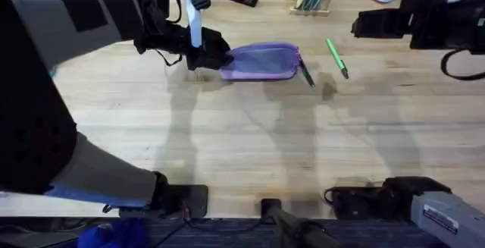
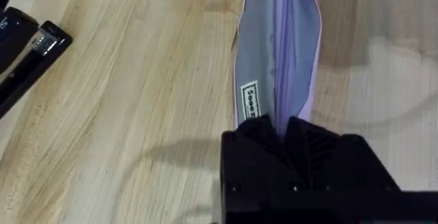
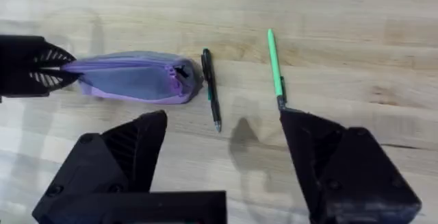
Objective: Unzip the bag, pick up the pens from the table one at a time and place them inside, then zip the bag closed.
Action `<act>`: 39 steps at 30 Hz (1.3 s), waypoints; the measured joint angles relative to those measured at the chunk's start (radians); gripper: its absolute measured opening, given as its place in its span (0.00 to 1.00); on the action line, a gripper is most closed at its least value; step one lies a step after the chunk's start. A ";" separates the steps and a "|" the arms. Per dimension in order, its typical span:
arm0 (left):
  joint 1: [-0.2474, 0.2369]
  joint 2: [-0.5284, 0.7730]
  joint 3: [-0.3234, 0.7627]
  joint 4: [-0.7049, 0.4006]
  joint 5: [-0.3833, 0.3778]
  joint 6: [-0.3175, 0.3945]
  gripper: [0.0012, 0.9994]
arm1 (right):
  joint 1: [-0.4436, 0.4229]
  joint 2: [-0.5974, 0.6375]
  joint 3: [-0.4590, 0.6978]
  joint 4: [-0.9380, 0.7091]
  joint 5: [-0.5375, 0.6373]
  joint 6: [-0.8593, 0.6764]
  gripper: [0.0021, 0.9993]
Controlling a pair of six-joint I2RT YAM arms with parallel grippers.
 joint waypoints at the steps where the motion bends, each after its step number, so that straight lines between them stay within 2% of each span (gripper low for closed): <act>1: 0.000 0.000 0.000 0.000 0.000 0.000 0.04 | 0.000 0.000 0.000 0.000 0.000 0.000 1.00; 7: 0.000 0.000 0.000 0.000 0.000 0.000 0.04 | 0.000 0.000 0.000 0.000 -0.015 -0.018 1.00; 27: 0.000 0.000 0.000 0.001 0.000 0.000 0.04 | 0.000 0.000 0.000 -0.038 -0.288 -0.075 1.00; 33: 0.000 0.000 0.000 0.001 0.000 0.000 0.04 | 0.000 0.000 0.000 -0.038 -0.316 -0.071 1.00; 39: 0.000 0.000 0.000 0.001 0.000 0.000 0.04 | 0.000 0.000 0.000 -0.037 -0.323 0.008 1.00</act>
